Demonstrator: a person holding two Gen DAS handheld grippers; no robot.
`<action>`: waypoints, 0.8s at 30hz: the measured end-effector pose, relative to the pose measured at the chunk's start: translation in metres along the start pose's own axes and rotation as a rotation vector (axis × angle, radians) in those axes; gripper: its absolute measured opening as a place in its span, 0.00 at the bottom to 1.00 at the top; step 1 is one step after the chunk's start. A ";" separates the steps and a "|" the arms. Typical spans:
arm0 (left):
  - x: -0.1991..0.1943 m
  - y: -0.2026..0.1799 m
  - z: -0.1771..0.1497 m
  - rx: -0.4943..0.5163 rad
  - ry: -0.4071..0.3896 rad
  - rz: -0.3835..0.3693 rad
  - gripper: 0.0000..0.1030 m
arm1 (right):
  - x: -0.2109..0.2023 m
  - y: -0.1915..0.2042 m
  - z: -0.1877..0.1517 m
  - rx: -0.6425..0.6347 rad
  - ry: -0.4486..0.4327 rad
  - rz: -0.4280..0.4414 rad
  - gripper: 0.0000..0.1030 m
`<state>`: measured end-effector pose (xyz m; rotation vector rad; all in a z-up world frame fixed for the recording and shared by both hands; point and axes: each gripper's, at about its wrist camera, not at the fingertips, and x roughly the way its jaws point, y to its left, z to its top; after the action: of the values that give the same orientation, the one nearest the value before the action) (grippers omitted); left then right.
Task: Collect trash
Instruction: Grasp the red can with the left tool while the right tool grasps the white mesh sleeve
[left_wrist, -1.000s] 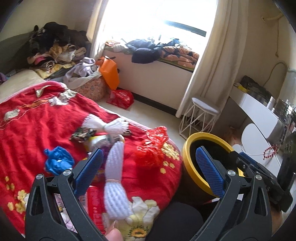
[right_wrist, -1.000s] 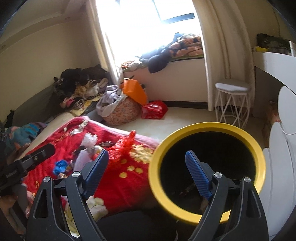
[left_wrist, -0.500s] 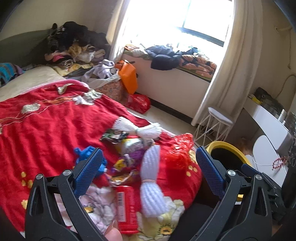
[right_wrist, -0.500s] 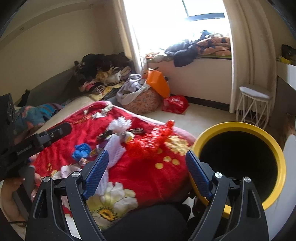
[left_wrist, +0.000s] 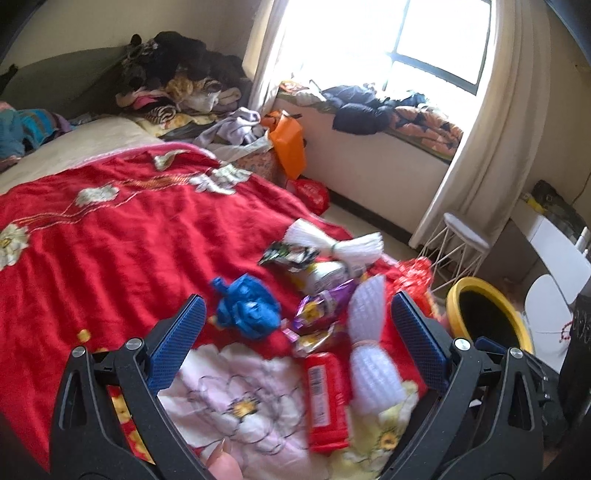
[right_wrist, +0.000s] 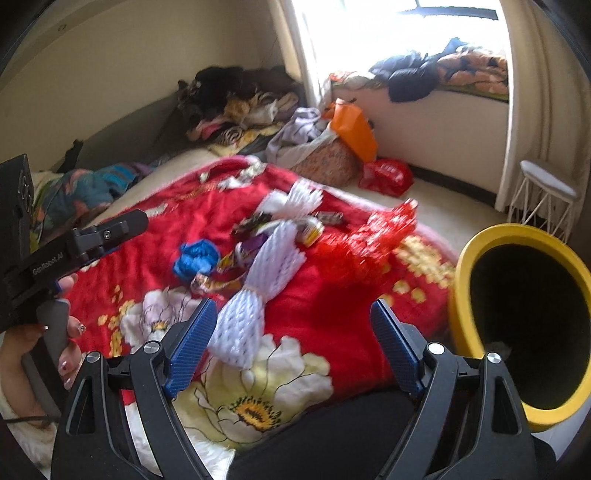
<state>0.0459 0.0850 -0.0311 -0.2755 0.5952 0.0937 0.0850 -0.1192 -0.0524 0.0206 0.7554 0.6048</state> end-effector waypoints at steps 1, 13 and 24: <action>0.001 0.005 -0.003 0.003 0.016 0.006 0.90 | 0.003 0.002 -0.001 0.001 0.011 0.009 0.80; 0.008 0.029 -0.036 0.000 0.179 -0.046 0.68 | 0.042 0.021 -0.003 0.010 0.185 0.114 0.60; 0.017 0.007 -0.068 0.092 0.310 -0.163 0.54 | 0.052 0.019 -0.006 0.028 0.240 0.208 0.16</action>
<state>0.0226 0.0725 -0.0960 -0.2501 0.8796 -0.1359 0.1007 -0.0778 -0.0854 0.0536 1.0028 0.8036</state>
